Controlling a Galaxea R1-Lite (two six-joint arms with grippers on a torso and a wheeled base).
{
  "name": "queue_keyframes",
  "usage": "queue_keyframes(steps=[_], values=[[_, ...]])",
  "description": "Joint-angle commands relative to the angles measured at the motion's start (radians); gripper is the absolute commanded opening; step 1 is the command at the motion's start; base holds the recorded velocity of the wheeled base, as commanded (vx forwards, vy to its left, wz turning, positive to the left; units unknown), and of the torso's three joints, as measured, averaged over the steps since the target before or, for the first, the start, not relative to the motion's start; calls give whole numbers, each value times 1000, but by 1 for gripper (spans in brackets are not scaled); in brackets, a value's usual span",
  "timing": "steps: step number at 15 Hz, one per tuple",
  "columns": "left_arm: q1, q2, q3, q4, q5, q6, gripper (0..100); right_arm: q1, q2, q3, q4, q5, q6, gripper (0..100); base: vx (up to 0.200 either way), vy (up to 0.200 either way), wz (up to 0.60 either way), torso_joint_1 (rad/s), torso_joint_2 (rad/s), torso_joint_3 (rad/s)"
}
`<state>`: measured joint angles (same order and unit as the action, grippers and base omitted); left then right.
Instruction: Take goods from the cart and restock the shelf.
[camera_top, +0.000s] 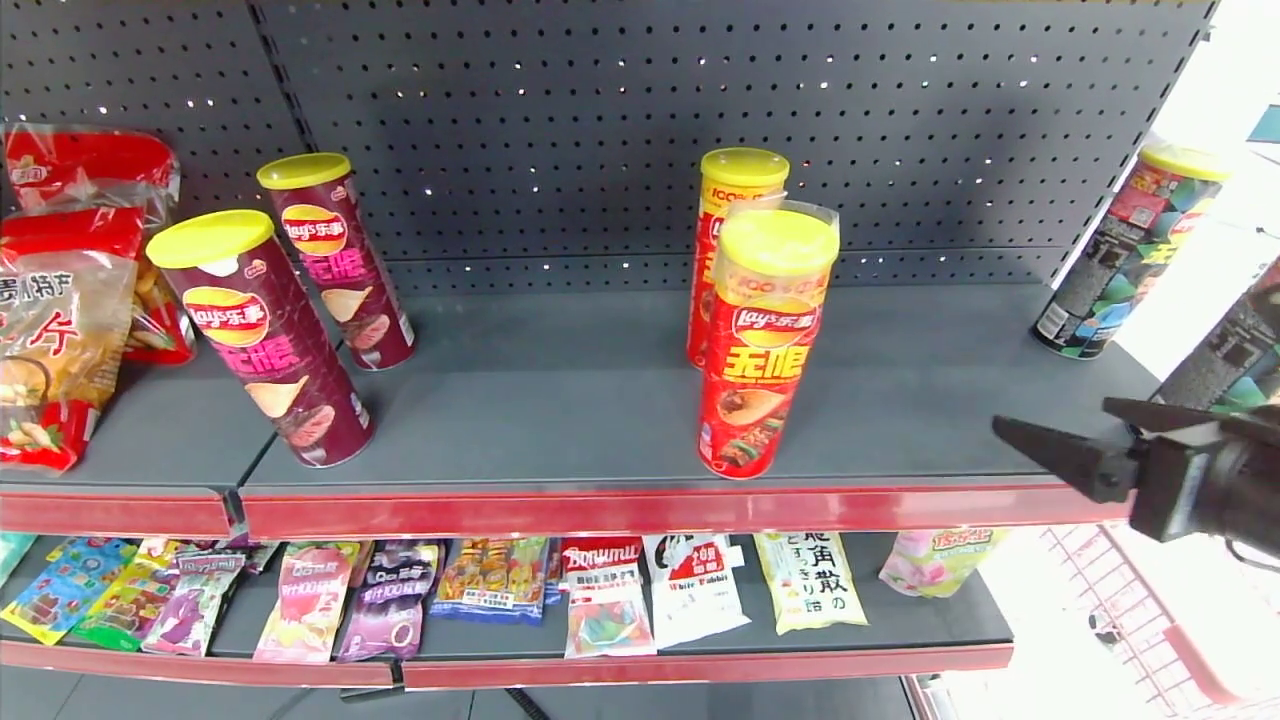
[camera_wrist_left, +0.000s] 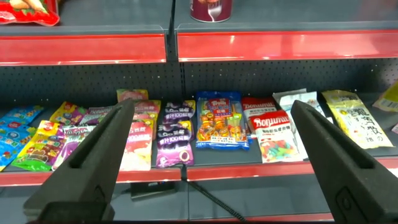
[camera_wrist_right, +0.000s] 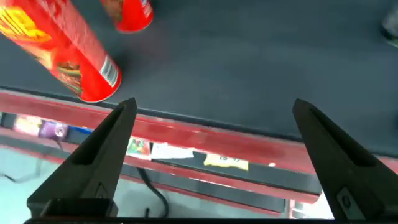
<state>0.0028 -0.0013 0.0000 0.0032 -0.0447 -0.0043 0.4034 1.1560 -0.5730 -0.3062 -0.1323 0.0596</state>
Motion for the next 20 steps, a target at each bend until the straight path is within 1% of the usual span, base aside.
queue_keyframes(steps=[1,3,5,8,11,16,20], values=[[0,1,0,0,0,0,100,98,176,-15,-21,-38,-60,100,0,0,0,0,0,0],[0,1,0,0,0,0,100,104,235,-28,-51,-39,-73,100,0,0,0,0,0,0],[0,1,0,0,0,0,100,121,315,-54,-117,-43,-75,100,0,0,0,0,0,0],[0,1,0,0,0,0,100,141,389,-79,-188,-87,-75,100,0,0,0,0,0,0],[0,1,0,0,0,0,100,141,423,-93,-192,-87,-87,100,0,0,0,0,0,0],[0,1,0,0,0,0,100,141,475,-165,-194,-90,-95,100,0,0,0,0,0,0],[0,1,0,0,0,0,100,141,482,-163,-194,-90,-98,100,0,0,0,0,0,0]])
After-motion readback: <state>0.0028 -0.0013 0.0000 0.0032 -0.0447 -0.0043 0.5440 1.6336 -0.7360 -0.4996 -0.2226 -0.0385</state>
